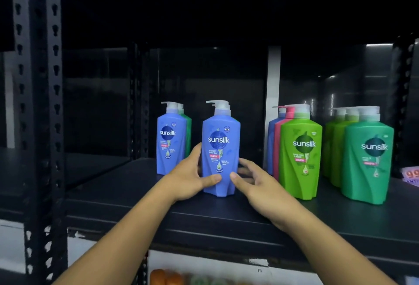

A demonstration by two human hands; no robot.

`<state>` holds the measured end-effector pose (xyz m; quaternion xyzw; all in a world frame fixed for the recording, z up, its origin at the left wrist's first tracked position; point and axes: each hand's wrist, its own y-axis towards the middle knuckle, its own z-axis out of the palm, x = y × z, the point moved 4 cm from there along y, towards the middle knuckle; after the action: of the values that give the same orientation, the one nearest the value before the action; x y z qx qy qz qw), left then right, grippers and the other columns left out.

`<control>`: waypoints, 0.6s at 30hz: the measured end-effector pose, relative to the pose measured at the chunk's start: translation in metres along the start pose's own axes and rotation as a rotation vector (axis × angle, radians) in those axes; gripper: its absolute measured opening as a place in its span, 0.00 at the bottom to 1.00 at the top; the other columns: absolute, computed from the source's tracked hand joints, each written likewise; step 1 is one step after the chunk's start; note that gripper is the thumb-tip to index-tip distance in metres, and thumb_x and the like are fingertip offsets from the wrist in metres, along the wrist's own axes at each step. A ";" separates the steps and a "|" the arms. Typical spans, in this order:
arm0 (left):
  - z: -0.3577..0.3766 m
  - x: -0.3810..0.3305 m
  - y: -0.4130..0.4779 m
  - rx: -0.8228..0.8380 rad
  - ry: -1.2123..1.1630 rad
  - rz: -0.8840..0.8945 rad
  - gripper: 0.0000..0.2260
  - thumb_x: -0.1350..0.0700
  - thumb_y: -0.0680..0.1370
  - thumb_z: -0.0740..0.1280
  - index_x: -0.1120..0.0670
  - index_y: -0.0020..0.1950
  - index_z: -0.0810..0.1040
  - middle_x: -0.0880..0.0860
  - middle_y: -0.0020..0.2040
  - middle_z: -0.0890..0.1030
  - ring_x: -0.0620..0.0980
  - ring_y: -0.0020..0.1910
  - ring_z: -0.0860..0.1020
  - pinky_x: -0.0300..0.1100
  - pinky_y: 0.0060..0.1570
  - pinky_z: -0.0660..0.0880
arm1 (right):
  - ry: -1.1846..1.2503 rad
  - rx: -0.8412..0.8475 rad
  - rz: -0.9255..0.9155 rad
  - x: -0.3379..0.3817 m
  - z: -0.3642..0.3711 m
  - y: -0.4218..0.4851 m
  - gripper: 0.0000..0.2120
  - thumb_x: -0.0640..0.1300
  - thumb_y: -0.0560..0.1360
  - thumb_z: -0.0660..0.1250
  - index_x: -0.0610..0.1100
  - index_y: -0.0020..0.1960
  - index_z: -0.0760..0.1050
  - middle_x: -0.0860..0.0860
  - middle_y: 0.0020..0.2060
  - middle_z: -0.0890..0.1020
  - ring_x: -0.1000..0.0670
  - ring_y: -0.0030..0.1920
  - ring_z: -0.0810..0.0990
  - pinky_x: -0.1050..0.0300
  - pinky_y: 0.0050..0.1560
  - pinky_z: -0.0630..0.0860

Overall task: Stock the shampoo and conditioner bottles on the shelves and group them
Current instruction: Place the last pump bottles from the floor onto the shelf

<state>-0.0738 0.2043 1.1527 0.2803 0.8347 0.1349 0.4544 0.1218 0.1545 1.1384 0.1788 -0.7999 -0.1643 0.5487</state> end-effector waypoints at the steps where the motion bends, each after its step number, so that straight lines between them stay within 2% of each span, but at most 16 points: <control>1: 0.000 0.001 0.001 -0.011 0.011 -0.003 0.37 0.45 0.73 0.78 0.30 0.74 0.59 0.34 0.64 0.79 0.39 0.63 0.79 0.50 0.68 0.75 | -0.028 -0.002 0.007 -0.001 0.000 0.000 0.24 0.51 0.80 0.68 0.53 0.75 0.69 0.55 0.65 0.79 0.59 0.58 0.82 0.53 0.67 0.76; 3: 0.000 0.001 0.002 -0.029 0.038 -0.015 0.36 0.44 0.73 0.77 0.26 0.71 0.59 0.32 0.61 0.79 0.39 0.61 0.80 0.49 0.67 0.76 | -0.113 -0.005 0.016 -0.003 0.000 0.000 0.24 0.54 0.79 0.68 0.52 0.73 0.71 0.56 0.65 0.79 0.59 0.60 0.81 0.54 0.67 0.75; 6: 0.000 0.001 0.002 -0.035 0.099 -0.036 0.34 0.43 0.75 0.75 0.29 0.74 0.59 0.29 0.58 0.77 0.40 0.59 0.81 0.49 0.66 0.76 | -0.229 -0.059 0.023 -0.002 -0.002 -0.002 0.24 0.56 0.78 0.69 0.51 0.72 0.72 0.56 0.63 0.80 0.56 0.61 0.80 0.53 0.68 0.74; 10: 0.001 -0.002 0.000 -0.036 0.200 -0.065 0.34 0.40 0.77 0.72 0.35 0.78 0.57 0.34 0.58 0.77 0.44 0.60 0.80 0.47 0.66 0.75 | -0.243 -0.300 -0.019 0.008 -0.019 -0.011 0.17 0.50 0.78 0.70 0.50 0.66 0.76 0.53 0.56 0.81 0.51 0.53 0.80 0.51 0.62 0.76; 12: 0.001 -0.003 -0.002 -0.042 0.221 -0.074 0.34 0.40 0.78 0.71 0.37 0.79 0.57 0.37 0.60 0.77 0.44 0.59 0.79 0.44 0.64 0.74 | -0.220 -0.429 -0.043 0.014 -0.033 -0.021 0.15 0.48 0.78 0.71 0.51 0.64 0.76 0.53 0.55 0.80 0.51 0.51 0.79 0.54 0.57 0.76; 13: 0.001 -0.004 -0.003 -0.045 0.227 -0.073 0.33 0.40 0.78 0.71 0.38 0.79 0.58 0.38 0.60 0.77 0.44 0.58 0.80 0.43 0.63 0.74 | -0.237 -0.493 -0.055 0.016 -0.041 -0.027 0.15 0.48 0.78 0.71 0.51 0.63 0.76 0.53 0.56 0.80 0.51 0.51 0.78 0.54 0.56 0.74; 15: 0.001 -0.004 -0.003 -0.044 0.234 -0.070 0.33 0.41 0.78 0.71 0.39 0.79 0.58 0.38 0.60 0.77 0.43 0.58 0.80 0.40 0.61 0.73 | -0.333 -0.601 -0.046 0.018 -0.058 -0.035 0.18 0.48 0.76 0.72 0.51 0.64 0.74 0.52 0.59 0.77 0.48 0.58 0.75 0.50 0.61 0.72; 18: 0.001 -0.002 -0.002 -0.027 0.228 -0.073 0.33 0.39 0.78 0.71 0.38 0.79 0.58 0.37 0.64 0.78 0.42 0.63 0.78 0.43 0.66 0.73 | -0.439 -0.657 0.093 0.018 -0.081 -0.041 0.26 0.52 0.73 0.75 0.53 0.68 0.69 0.48 0.66 0.68 0.41 0.67 0.67 0.42 0.66 0.68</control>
<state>-0.0726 0.2016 1.1524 0.2261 0.8888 0.1606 0.3649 0.1955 0.1043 1.1622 -0.0818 -0.8103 -0.4208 0.3995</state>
